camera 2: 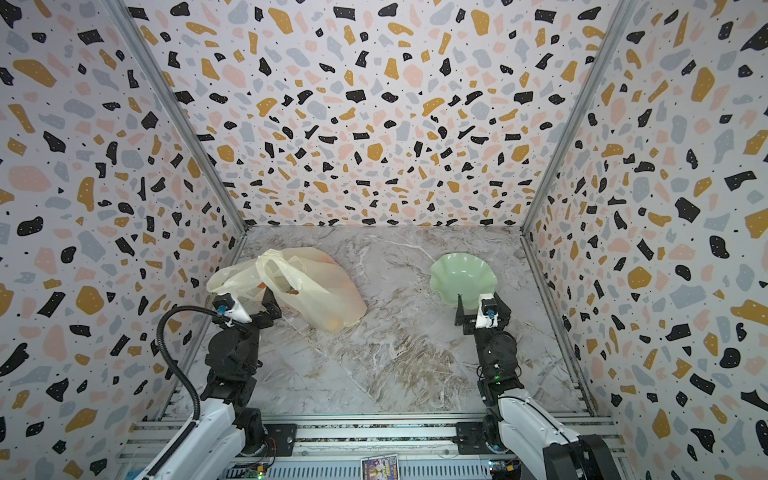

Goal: Take fruits out of the plastic bag
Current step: Adjust the plastic bag at the center of the board.

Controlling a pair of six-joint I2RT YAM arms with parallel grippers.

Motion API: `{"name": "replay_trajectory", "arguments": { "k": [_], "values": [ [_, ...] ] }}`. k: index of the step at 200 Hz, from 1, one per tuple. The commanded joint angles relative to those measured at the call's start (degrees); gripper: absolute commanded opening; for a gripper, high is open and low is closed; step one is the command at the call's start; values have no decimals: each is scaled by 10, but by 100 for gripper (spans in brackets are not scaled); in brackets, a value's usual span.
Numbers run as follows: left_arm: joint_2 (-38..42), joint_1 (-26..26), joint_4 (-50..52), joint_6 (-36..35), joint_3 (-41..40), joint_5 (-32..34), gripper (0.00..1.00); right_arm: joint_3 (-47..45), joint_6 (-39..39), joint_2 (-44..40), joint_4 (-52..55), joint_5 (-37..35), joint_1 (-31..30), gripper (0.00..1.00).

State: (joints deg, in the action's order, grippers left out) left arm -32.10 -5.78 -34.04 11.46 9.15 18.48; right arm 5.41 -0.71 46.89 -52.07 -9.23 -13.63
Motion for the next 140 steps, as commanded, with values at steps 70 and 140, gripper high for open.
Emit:
{"name": "replay_trajectory", "arguments": {
  "k": [70,140],
  "values": [
    [6,3,450,14,358,133,88,392,-67,83,416,180,-146,100],
    [-184,69,554,-42,547,76,74,599,19,279,435,173,-393,81]
  ]
}}
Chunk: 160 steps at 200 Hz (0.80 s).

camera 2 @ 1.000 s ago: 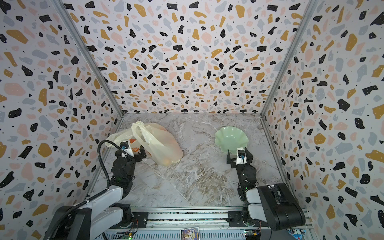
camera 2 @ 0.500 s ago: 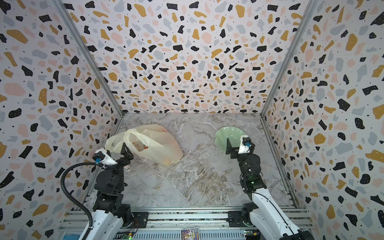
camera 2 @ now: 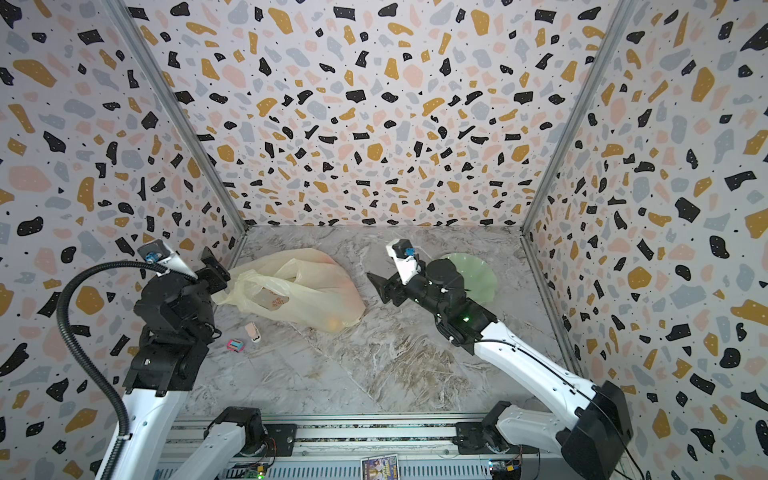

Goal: Take fruits out of the plastic bag
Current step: Adjust the plastic bag at the center of the board.

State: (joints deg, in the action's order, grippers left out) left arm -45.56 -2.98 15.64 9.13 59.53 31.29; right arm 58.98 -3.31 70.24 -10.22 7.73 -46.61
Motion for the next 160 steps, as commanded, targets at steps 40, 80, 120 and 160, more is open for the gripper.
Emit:
{"name": "replay_trajectory", "arguments": {
  "k": [40,80,120,160],
  "values": [
    [-147,119,67,7,79,-207,74,171,91,153,6,17,-136,81],
    [-187,176,67,-4,68,-292,72,287,132,258,23,4,-169,83],
    [-210,185,64,-5,36,-335,75,380,156,354,27,-23,-174,82],
    [-214,186,67,-15,0,-338,75,477,167,432,80,-36,-175,59]
  ]
}}
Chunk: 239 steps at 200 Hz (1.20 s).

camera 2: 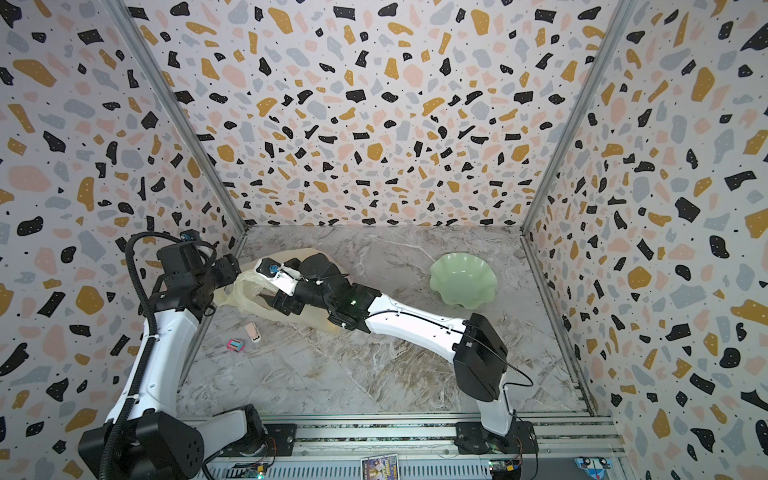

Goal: Take fruits out of the plastic bag
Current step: Adjust the plastic bag at the center of the board.

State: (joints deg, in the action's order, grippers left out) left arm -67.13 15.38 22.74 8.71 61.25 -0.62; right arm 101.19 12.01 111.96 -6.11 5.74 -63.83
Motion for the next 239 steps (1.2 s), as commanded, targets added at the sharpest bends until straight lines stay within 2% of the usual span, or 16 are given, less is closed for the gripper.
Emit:
{"name": "replay_trajectory", "arguments": {
  "k": [1,32,52,61,79,93,120,163,200,239],
  "values": [
    [2,3,-4,-11,-18,-20,75,59,14,18,42,-18,-3,57],
    [12,3,-5,-14,-28,-47,74,83,23,24,70,-38,-2,19],
    [18,3,-6,-14,-30,-83,74,45,33,-8,53,-55,0,4],
    [21,2,-7,-14,-30,-104,73,25,39,-26,45,-65,1,0],
    [27,-3,-7,-16,-29,-139,71,-17,49,-66,33,-82,8,0],
    [40,-18,-5,-25,-28,-138,71,-56,52,-98,26,-76,22,0],
    [65,-85,0,-59,-22,-119,72,-129,58,-164,19,-53,61,0],
    [88,-175,5,-78,1,-94,74,-245,108,-261,17,-1,133,0],
    [98,-222,-2,-101,0,-59,77,-316,143,-328,8,48,181,3],
    [105,-262,-14,-97,-29,-92,78,-341,156,-357,12,53,217,6]
  ]
}}
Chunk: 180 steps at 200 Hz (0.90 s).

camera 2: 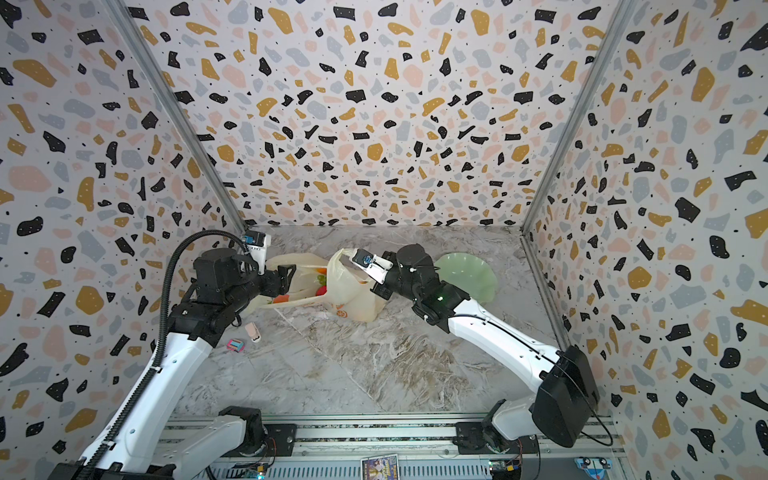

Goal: Take fruits out of the plastic bag
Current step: Adjust the plastic bag at the center of the board.

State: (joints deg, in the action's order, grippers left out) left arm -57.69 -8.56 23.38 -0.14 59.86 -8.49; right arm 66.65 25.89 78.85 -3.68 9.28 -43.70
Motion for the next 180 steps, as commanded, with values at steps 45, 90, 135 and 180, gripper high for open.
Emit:
{"name": "replay_trajectory", "arguments": {
  "k": [45,90,135,180],
  "values": [
    [44,-64,-13,25,-43,-17,78,-6,43,-41,8,22,49,11],
    [82,-82,27,34,-53,64,78,-2,8,-67,25,51,54,35],
    [114,-82,83,33,-20,155,83,40,-120,-103,111,47,3,62],
    [145,-81,139,-6,7,172,85,54,-316,-123,158,-110,-130,77]
  ]
}}
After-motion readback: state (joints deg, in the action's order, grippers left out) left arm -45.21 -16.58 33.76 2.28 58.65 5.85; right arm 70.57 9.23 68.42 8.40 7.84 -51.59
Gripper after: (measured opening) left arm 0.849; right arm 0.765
